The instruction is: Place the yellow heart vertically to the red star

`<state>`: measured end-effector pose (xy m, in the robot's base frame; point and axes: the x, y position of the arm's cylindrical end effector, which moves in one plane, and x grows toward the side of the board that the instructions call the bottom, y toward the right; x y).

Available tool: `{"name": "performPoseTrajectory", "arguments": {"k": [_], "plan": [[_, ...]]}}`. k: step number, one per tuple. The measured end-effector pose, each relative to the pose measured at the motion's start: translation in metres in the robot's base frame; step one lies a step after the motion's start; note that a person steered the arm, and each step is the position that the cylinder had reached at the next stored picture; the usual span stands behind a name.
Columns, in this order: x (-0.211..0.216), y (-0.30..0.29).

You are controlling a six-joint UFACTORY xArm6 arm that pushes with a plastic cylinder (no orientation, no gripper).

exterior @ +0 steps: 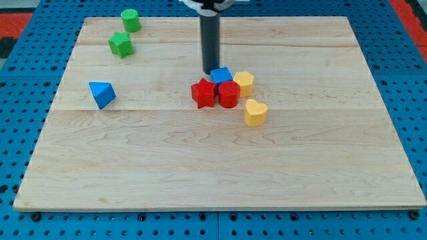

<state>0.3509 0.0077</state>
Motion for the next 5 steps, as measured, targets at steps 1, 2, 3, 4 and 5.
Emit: {"name": "performPoseTrajectory", "arguments": {"k": [1,2,3,4,5], "plan": [[-0.005,-0.002],[-0.002,0.102],[0.064,0.129],[0.144,0.129],[0.139,0.083]]}}
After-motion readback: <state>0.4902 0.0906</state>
